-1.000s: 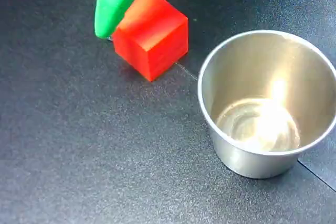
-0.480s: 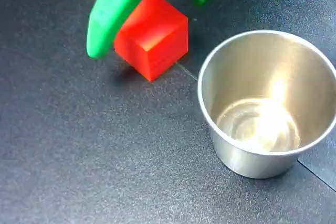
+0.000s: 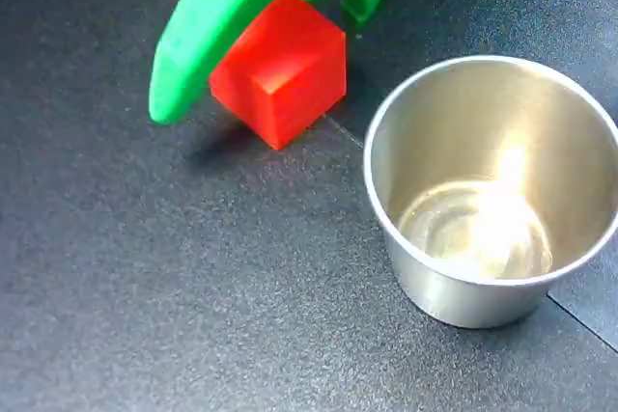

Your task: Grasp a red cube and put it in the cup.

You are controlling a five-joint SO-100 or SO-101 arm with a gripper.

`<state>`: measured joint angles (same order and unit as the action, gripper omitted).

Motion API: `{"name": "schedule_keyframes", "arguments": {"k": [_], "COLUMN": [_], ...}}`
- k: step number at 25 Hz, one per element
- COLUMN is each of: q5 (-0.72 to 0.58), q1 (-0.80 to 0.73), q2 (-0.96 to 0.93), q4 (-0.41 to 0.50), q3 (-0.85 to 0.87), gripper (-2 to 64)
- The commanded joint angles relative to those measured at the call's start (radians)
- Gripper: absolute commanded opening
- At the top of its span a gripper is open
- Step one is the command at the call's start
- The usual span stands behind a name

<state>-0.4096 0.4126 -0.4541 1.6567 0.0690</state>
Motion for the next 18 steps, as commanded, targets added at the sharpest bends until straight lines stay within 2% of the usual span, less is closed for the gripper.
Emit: {"name": "schedule_keyframes", "arguments": {"k": [1,4,11,18], "q5": [-0.008,-0.008,-0.006,-0.005], "q1": [-0.009,-0.008,-0.011,-0.011], "q2": [-0.009,-0.009,0.021,0.005], "q4": [-0.043,-0.081,-0.083,-0.071], "q3": [-0.034,-0.034,-0.018,-0.029], "gripper": [47.4,42.0,14.9,0.0]}}
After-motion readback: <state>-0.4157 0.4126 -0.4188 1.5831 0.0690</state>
